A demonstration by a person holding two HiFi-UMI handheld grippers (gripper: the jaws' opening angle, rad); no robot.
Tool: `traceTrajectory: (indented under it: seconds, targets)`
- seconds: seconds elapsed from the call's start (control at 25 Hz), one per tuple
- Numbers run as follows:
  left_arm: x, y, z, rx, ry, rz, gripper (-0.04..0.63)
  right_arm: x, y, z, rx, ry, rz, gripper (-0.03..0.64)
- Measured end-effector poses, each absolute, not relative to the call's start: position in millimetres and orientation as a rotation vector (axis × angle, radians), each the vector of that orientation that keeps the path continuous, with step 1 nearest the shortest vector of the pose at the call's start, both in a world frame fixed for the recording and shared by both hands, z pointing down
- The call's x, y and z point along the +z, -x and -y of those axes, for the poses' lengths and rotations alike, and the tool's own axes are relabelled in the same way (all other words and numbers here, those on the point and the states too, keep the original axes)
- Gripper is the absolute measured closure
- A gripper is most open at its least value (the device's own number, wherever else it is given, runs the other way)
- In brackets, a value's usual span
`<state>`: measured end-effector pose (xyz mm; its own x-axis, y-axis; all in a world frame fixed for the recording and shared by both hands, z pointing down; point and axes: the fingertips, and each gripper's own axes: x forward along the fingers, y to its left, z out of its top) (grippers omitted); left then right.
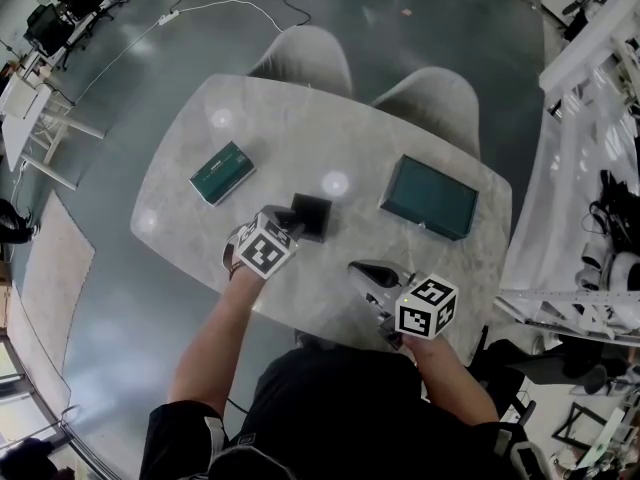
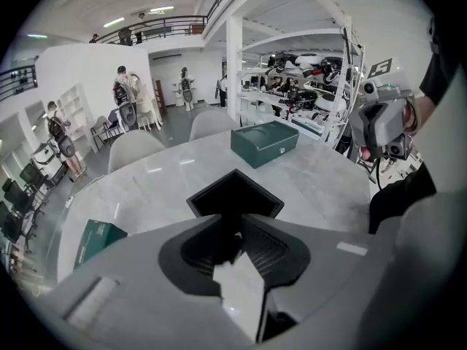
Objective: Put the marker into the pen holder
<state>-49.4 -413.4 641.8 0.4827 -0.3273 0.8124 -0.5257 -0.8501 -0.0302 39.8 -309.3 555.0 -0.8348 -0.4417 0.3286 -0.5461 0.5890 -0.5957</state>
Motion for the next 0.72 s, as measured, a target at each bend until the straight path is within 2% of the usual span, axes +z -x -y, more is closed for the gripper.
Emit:
traceTrajectory:
  seconds: [0.12, 0.28, 0.72]
  targets:
    - [639, 54, 412, 1.256, -2.513, 0.757, 0.494, 555, -37, 309, 1.076, -0.834, 2.667, 0.612]
    - [635, 61, 412, 1.181, -2.519, 0.804, 0.492, 555, -32, 308, 1.076, -0.819, 2.670, 0.613]
    - [632, 68, 407, 1.080, -2.506, 0.846, 0.531, 553, -27, 302, 1.067, -0.804, 2.666, 0.614]
